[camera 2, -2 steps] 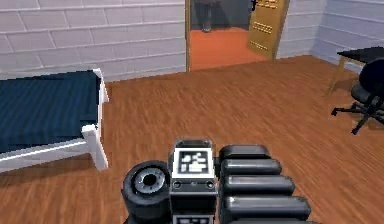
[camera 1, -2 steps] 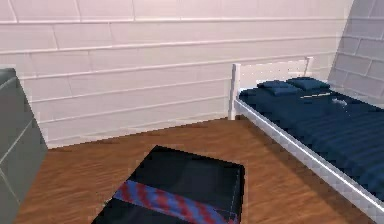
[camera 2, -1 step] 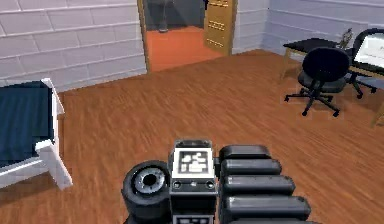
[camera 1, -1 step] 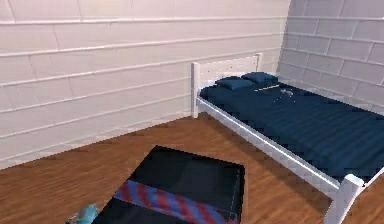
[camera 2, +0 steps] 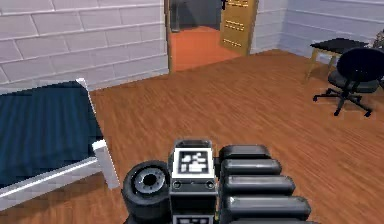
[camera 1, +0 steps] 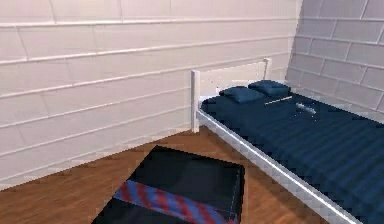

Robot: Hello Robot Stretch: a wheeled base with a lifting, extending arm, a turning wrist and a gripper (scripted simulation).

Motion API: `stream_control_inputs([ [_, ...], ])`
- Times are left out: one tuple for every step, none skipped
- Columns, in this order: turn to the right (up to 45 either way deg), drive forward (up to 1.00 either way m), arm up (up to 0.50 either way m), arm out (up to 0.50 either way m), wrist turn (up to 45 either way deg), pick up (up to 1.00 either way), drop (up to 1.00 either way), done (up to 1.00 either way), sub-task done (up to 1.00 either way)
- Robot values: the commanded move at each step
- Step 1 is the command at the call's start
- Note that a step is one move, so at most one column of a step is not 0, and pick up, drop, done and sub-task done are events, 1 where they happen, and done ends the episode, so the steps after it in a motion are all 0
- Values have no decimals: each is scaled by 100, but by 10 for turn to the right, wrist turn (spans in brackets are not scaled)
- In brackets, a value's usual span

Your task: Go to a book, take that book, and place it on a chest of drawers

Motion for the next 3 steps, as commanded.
stream_control_inputs([
  [-330,0,0,0,0,0,0,0,0],
  [0,100,0,0,0,0,0,0,0],
  [-120,0,0,0,0,0,0,0,0],
])
